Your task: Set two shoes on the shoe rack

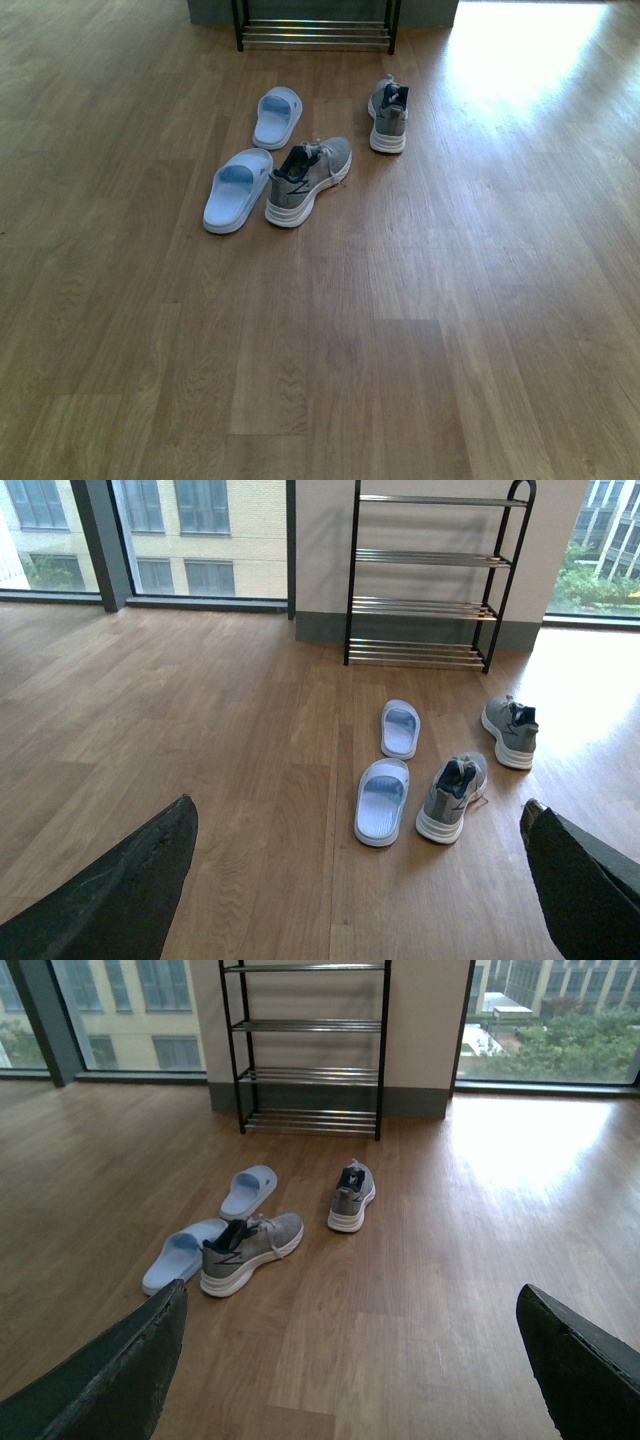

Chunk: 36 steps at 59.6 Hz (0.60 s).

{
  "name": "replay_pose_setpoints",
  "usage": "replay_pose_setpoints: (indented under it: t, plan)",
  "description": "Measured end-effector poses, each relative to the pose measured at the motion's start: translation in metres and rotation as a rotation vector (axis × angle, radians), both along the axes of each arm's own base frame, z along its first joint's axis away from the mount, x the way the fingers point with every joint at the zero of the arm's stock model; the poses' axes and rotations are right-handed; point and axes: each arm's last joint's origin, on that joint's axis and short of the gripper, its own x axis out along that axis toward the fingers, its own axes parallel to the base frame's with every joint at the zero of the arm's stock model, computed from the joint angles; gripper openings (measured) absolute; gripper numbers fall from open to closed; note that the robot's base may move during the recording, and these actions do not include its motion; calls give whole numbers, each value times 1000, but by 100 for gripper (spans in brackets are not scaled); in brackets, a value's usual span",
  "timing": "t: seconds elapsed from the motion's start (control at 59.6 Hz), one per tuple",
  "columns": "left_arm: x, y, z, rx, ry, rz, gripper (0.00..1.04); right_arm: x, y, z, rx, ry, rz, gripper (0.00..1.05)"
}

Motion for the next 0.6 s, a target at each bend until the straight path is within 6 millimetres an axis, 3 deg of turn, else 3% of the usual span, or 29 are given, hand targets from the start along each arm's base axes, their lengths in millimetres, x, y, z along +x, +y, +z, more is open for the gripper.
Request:
replay_pose_setpoints:
  t: [0.604]
  plan:
    - [0,0,0,0,0,0,95,0,0,0,0,0,0,95]
